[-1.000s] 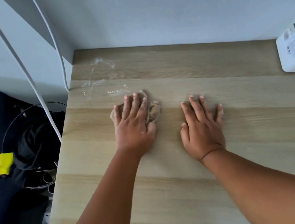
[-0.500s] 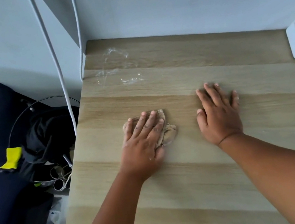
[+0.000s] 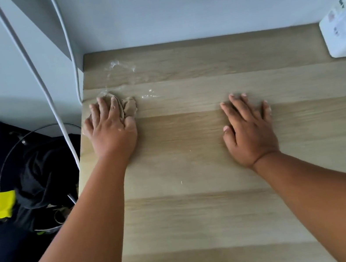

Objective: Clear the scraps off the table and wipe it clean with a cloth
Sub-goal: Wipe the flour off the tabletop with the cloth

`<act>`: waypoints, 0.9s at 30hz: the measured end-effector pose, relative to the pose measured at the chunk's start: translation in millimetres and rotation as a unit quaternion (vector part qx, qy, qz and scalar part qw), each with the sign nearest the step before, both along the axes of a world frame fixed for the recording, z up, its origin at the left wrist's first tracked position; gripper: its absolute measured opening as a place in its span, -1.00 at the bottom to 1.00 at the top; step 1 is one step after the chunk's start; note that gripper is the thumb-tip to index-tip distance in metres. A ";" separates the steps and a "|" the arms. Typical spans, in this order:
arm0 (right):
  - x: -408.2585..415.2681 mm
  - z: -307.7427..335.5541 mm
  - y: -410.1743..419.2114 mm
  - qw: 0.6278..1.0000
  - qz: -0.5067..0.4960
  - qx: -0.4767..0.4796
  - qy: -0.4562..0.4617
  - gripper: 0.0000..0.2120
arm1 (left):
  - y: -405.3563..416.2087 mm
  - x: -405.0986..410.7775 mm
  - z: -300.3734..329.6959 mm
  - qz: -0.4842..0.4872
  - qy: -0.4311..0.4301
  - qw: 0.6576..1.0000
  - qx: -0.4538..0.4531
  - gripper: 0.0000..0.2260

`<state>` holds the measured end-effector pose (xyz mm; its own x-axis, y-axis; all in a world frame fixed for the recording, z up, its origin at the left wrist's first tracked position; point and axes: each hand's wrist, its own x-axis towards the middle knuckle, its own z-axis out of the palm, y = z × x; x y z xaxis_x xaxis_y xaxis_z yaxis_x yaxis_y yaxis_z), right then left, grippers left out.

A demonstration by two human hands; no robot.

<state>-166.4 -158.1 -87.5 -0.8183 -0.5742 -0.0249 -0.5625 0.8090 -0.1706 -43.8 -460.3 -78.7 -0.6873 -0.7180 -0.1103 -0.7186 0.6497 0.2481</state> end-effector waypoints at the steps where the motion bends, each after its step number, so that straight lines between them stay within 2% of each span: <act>1: -0.2 -0.2 0.4 1.000 0.001 0.000 0.000 -0.39 | 2.2 -11.0 -0.9 -0.002 -0.003 1.000 0.002 -0.39; 3: -0.6 -0.2 0.9 1.000 0.001 -0.001 0.002 -0.38 | 10.9 -28.3 -1.6 -0.037 -0.008 0.999 0.001 -0.39; 7: 0.2 0.5 -0.3 1.000 0.003 -0.002 0.007 -0.38 | 40.7 -37.5 4.0 -0.186 -0.017 0.983 0.000 -0.39; 10: 0.2 1.1 -1.0 1.000 0.005 0.006 0.004 -0.38 | 58.3 -20.3 7.8 -0.264 -0.014 0.964 0.008 -0.36; 13: 0.0 1.0 -0.7 1.000 0.007 0.013 0.003 -0.39 | 63.0 9.7 7.9 -0.303 0.028 0.953 0.014 -0.40; 16: -0.7 1.0 -0.9 1.000 0.008 0.014 0.002 -0.39 | 54.2 35.8 5.6 -0.282 0.056 0.957 0.022 -0.39; 20: -0.2 1.4 -0.7 1.000 0.005 0.009 0.005 -0.39 | 25.9 42.7 4.5 -0.184 0.015 0.983 0.013 -0.35; 23: -0.2 2.1 -0.7 1.000 0.008 0.010 0.003 -0.39 | -2.2 22.7 6.2 -0.075 -0.005 0.997 0.009 -0.33; 27: -1.0 2.1 -0.8 1.000 0.011 0.017 0.002 -0.38 | -23.7 -29.9 6.2 0.032 -0.025 0.999 0.009 -0.33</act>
<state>-167.4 -159.0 -85.4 -0.8055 -0.5911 -0.0412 -0.5811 0.8017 -0.1399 -73.7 -484.0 -72.5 -0.6328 -0.7582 -0.1572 -0.7707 0.5971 0.2225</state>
